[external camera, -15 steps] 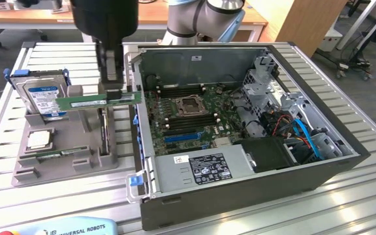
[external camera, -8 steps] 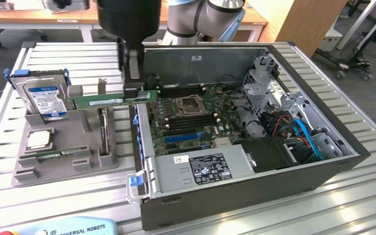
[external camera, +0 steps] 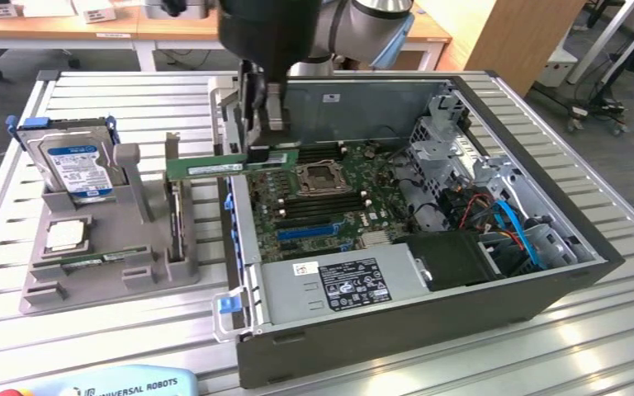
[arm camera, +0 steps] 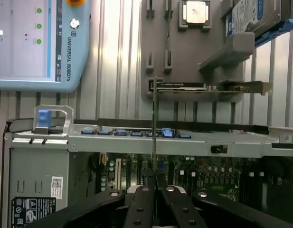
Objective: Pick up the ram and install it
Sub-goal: 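Pick up the ram and move it above insertion slot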
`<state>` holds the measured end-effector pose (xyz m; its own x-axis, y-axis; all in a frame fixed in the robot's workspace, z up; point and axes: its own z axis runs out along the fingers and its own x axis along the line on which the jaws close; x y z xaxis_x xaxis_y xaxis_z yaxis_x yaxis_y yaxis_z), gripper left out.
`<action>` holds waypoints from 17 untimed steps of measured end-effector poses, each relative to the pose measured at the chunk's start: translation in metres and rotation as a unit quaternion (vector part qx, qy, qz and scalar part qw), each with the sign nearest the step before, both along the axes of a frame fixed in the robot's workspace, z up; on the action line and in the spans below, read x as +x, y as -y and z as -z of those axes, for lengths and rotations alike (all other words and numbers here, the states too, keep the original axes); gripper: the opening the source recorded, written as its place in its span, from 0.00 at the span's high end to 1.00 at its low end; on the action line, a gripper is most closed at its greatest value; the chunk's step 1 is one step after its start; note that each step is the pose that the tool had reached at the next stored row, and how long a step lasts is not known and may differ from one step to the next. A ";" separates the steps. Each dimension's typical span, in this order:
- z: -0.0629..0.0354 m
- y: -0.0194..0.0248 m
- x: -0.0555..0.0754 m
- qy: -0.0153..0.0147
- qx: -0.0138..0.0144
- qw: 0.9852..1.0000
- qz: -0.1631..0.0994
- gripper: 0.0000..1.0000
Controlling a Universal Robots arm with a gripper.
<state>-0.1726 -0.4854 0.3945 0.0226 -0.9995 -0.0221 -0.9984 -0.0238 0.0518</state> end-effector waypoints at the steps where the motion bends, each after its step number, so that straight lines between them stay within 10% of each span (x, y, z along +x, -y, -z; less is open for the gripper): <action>1: 0.0001 0.0000 0.005 0.000 0.000 1.000 0.000 0.88; 17: 0.0000 0.0000 0.077 -0.003 0.000 1.000 0.000 0.88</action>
